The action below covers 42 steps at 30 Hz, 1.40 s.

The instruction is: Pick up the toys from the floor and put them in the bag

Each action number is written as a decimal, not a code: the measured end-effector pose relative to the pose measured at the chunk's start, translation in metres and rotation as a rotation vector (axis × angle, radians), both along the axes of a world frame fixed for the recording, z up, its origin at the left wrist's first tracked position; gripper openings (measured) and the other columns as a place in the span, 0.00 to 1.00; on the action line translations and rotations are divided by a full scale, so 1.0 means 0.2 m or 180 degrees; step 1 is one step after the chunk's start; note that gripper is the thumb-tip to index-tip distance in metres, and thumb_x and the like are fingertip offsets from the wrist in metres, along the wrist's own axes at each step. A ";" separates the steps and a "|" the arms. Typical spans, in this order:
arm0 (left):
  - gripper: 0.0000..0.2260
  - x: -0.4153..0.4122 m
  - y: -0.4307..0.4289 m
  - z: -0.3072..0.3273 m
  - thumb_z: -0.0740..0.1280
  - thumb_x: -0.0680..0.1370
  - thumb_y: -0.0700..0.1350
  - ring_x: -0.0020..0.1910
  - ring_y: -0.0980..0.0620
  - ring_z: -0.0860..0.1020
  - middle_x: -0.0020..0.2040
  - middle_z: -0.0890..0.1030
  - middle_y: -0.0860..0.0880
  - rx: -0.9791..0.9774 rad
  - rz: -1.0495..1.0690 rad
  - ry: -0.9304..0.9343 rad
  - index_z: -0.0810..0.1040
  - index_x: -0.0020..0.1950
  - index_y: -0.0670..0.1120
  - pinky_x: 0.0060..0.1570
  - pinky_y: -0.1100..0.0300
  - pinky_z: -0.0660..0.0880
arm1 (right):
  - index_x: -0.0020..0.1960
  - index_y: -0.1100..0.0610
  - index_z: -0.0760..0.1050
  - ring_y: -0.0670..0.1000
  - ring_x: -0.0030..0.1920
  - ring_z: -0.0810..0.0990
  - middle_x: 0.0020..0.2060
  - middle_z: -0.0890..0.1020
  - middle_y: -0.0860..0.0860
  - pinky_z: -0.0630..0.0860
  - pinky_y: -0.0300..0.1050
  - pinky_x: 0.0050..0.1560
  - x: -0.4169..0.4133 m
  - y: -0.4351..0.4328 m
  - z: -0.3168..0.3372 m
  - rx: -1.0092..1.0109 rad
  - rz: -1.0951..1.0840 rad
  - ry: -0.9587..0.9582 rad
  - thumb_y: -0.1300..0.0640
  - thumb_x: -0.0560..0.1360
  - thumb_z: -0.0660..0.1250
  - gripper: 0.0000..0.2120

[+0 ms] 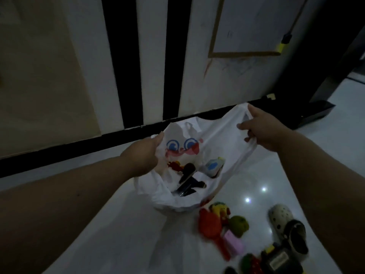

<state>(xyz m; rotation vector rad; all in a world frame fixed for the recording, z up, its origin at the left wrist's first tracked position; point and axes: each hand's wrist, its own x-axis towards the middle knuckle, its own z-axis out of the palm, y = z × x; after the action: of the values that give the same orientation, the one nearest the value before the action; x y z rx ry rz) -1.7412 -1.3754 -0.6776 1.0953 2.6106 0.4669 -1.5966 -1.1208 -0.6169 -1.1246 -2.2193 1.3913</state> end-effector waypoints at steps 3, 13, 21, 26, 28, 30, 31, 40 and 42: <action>0.35 0.01 0.33 0.00 0.60 0.76 0.37 0.65 0.44 0.70 0.72 0.66 0.41 -0.0382 -0.0041 0.0159 0.44 0.78 0.50 0.58 0.59 0.68 | 0.77 0.47 0.52 0.52 0.42 0.74 0.64 0.70 0.57 0.77 0.45 0.37 0.05 0.25 -0.06 0.0143 0.0141 -0.0105 0.63 0.74 0.68 0.38; 0.33 -0.03 1.01 0.10 0.56 0.78 0.36 0.72 0.43 0.64 0.78 0.55 0.43 -0.0793 -0.0419 0.0381 0.41 0.78 0.47 0.66 0.56 0.64 | 0.77 0.46 0.51 0.59 0.58 0.76 0.65 0.71 0.57 0.77 0.56 0.57 0.24 0.65 -0.16 0.0096 0.0028 -0.0257 0.62 0.74 0.67 0.38; 0.31 -0.15 1.36 0.16 0.55 0.79 0.36 0.74 0.46 0.60 0.78 0.55 0.44 -0.0444 -0.1032 0.0560 0.43 0.78 0.45 0.67 0.61 0.59 | 0.77 0.45 0.49 0.54 0.48 0.74 0.71 0.64 0.58 0.79 0.52 0.48 0.19 0.85 -0.03 0.0186 -0.0643 -0.0318 0.63 0.75 0.66 0.39; 0.31 -0.20 1.50 0.13 0.56 0.78 0.37 0.72 0.44 0.63 0.77 0.58 0.43 -0.0164 -0.1354 0.0686 0.45 0.78 0.47 0.66 0.58 0.62 | 0.77 0.46 0.49 0.57 0.58 0.71 0.73 0.63 0.57 0.76 0.52 0.54 0.27 0.83 -0.06 0.0149 -0.1147 -0.0283 0.61 0.75 0.66 0.38; 0.32 -0.21 1.51 0.06 0.57 0.77 0.37 0.69 0.42 0.68 0.75 0.63 0.42 -0.0083 -0.1482 0.0633 0.48 0.78 0.48 0.63 0.55 0.67 | 0.77 0.46 0.50 0.59 0.64 0.70 0.73 0.62 0.57 0.73 0.56 0.62 0.31 0.80 -0.13 0.0130 -0.1377 -0.0405 0.61 0.75 0.67 0.38; 0.31 -0.20 1.50 -0.06 0.59 0.77 0.38 0.64 0.42 0.72 0.71 0.68 0.42 0.0012 -0.1573 0.0548 0.52 0.77 0.51 0.59 0.54 0.71 | 0.77 0.47 0.50 0.60 0.65 0.71 0.74 0.62 0.56 0.72 0.58 0.64 0.34 0.75 -0.22 0.0060 -0.1465 -0.0547 0.61 0.74 0.67 0.39; 0.29 -0.20 1.49 -0.13 0.60 0.77 0.40 0.63 0.43 0.73 0.70 0.70 0.42 0.0100 -0.1629 0.0511 0.55 0.77 0.52 0.57 0.55 0.71 | 0.77 0.47 0.50 0.60 0.65 0.71 0.74 0.62 0.56 0.73 0.57 0.63 0.35 0.73 -0.27 0.0038 -0.1481 -0.0640 0.61 0.74 0.68 0.39; 0.28 -0.20 1.49 -0.33 0.60 0.75 0.39 0.65 0.44 0.71 0.72 0.66 0.45 0.0361 -0.2156 0.0253 0.61 0.75 0.51 0.60 0.57 0.68 | 0.76 0.52 0.56 0.56 0.65 0.72 0.71 0.68 0.55 0.71 0.43 0.52 0.27 0.58 -0.46 0.0388 -0.2013 -0.1111 0.60 0.73 0.69 0.36; 0.30 -0.19 1.47 -0.35 0.60 0.75 0.38 0.67 0.45 0.70 0.73 0.65 0.46 0.0411 -0.2182 0.0097 0.59 0.76 0.50 0.62 0.56 0.68 | 0.76 0.53 0.54 0.55 0.62 0.74 0.70 0.70 0.55 0.72 0.44 0.53 0.27 0.50 -0.46 0.0560 -0.2107 -0.1348 0.58 0.73 0.70 0.37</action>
<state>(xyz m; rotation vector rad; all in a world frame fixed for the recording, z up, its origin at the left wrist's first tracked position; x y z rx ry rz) -1.7786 -1.0816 -0.7470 1.9284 2.0518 0.4535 -1.5431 -1.0200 -0.7085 -1.9799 -1.8653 0.7164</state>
